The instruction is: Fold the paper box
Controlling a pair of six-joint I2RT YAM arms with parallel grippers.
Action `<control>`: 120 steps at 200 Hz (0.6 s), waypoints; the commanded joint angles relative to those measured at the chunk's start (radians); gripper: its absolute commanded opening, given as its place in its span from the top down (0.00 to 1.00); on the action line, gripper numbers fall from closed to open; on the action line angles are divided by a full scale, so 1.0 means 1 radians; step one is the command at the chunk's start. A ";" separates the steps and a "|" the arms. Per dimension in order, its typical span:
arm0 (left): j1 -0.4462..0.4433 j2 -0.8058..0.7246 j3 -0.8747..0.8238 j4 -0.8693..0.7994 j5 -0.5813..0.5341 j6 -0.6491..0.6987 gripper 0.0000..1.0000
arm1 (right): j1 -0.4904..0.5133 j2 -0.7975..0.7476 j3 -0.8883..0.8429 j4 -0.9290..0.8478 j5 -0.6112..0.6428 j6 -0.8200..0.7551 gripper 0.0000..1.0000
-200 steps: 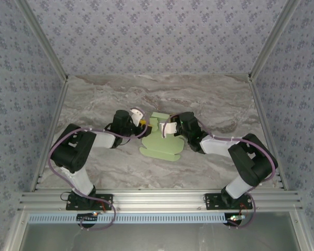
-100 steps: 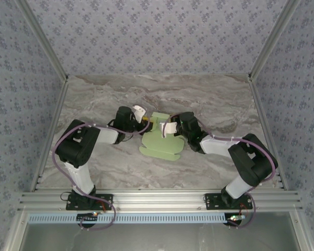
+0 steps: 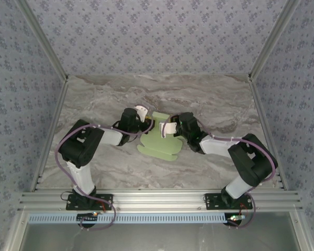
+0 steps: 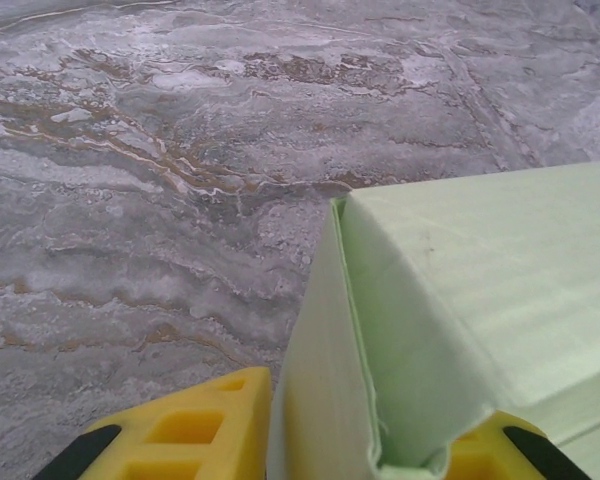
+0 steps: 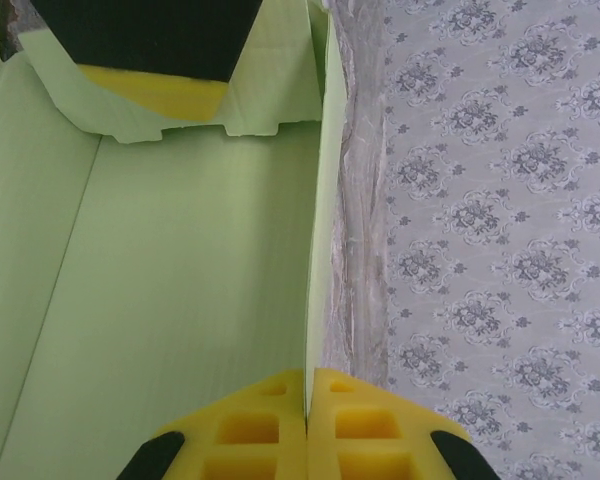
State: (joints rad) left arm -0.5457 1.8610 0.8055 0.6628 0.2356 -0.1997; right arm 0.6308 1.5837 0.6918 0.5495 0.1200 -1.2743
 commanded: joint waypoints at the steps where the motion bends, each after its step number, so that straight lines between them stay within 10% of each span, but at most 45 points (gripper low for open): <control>1: 0.004 0.021 0.036 0.043 -0.158 -0.038 0.74 | 0.024 -0.004 0.005 -0.109 -0.059 0.006 1.00; 120: -0.048 0.070 0.112 -0.004 -0.386 -0.151 0.78 | 0.026 0.007 0.018 -0.135 -0.081 0.032 1.00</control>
State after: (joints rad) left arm -0.6128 1.9083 0.8635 0.6621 0.0109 -0.2901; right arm 0.6308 1.5837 0.7097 0.5179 0.1463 -1.2446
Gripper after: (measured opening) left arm 0.225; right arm 0.068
